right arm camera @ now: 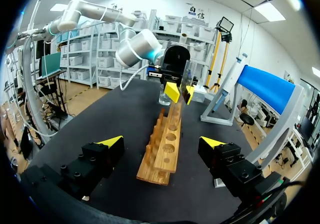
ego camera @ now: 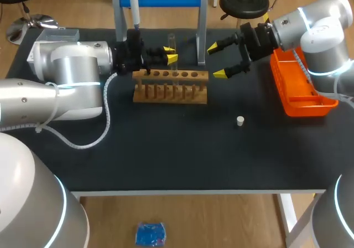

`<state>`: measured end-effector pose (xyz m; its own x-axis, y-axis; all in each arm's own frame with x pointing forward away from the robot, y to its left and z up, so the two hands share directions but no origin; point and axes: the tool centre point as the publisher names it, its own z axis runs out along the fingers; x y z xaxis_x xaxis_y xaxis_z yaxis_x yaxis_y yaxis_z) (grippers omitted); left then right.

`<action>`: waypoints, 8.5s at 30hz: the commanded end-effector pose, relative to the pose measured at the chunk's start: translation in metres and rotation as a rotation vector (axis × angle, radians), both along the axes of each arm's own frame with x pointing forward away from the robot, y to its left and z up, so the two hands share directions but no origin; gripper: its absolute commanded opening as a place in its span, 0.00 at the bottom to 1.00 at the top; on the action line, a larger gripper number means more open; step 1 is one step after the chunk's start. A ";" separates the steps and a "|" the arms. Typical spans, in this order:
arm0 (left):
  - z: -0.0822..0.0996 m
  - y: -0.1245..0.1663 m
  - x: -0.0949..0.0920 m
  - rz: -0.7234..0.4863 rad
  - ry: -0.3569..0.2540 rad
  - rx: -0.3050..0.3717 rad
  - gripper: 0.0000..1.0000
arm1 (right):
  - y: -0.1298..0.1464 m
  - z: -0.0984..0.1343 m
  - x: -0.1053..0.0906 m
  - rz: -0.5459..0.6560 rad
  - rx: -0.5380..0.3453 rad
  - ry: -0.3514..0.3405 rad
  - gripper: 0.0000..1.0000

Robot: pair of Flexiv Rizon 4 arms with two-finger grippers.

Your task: Invert the test tube, pick up the pipette, mount the tip to pipette, aspirate from beaker and dispense into the tube, eject the tip, return the pipette, and cap with the stopper.

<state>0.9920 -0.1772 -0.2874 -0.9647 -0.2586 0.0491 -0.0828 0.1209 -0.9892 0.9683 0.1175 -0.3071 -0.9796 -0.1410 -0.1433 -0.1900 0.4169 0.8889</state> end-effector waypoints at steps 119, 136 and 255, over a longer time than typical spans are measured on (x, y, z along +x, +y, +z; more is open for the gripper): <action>0.059 0.358 -0.053 0.627 0.064 0.302 1.00 | 0.000 0.001 0.000 0.001 -0.003 0.000 1.00; 0.037 0.406 0.011 0.842 0.155 0.393 1.00 | 0.000 0.001 0.000 0.001 -0.003 0.000 1.00; -0.067 0.414 0.145 1.146 0.385 0.382 0.48 | 0.000 0.001 0.000 0.001 -0.003 0.000 1.00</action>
